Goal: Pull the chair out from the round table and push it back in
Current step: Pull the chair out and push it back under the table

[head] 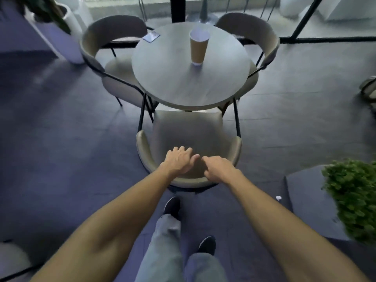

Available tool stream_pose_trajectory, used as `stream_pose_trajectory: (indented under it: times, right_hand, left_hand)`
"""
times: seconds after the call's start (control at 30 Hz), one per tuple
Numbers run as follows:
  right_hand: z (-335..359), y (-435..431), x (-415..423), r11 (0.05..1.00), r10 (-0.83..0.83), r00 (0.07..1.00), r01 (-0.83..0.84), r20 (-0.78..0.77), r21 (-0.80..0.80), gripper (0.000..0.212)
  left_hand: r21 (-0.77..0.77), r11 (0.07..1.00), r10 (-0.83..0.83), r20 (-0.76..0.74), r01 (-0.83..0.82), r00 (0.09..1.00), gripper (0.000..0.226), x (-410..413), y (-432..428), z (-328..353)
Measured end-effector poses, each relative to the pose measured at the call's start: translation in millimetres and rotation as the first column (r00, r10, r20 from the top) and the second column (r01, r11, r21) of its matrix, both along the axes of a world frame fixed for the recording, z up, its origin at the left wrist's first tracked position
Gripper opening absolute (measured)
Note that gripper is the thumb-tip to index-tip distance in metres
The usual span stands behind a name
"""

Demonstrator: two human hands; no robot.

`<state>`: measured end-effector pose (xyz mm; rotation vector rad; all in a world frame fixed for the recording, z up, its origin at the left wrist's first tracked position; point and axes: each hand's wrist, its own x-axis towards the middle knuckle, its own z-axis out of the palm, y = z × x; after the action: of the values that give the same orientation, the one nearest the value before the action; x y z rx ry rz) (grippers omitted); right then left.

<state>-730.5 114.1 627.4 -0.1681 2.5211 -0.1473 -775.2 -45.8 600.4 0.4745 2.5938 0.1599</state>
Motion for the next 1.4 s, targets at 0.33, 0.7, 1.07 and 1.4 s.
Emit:
stream_pose_trajectory:
  times: [0.33, 0.7, 1.07, 1.4]
  right_hand:
    - [-44.0, -11.6, 41.1, 0.986, 0.154, 0.988, -0.155, 0.015, 0.057, 0.036]
    - [-97.2, -20.2, 52.1, 0.979, 0.163, 0.980, -0.146, -0.115, 0.143, 0.040]
    - [-91.8, -17.1, 57.6, 0.984, 0.116, 0.988, -0.101, -0.097, 0.147, 0.028]
    - [-91.9, -10.9, 82.1, 0.980, 0.143, 0.986, -0.128, -0.084, 0.155, 0.032]
  left_hand:
    - [-0.131, 0.991, -0.009, 0.014, 0.010, 1.000, 0.057, 65.3, -27.4, -31.5]
    - [-0.288, 0.952, -0.138, -0.114, 0.100, 0.984, 0.035, 77.6, -49.0, -71.8]
    - [-0.286, 0.951, -0.158, -0.105, 0.122, 0.982, 0.043, 88.6, -45.7, -73.6]
    - [-0.225, 0.970, -0.115, -0.103, 0.090, 0.988, 0.046, 120.0, -41.2, -81.4]
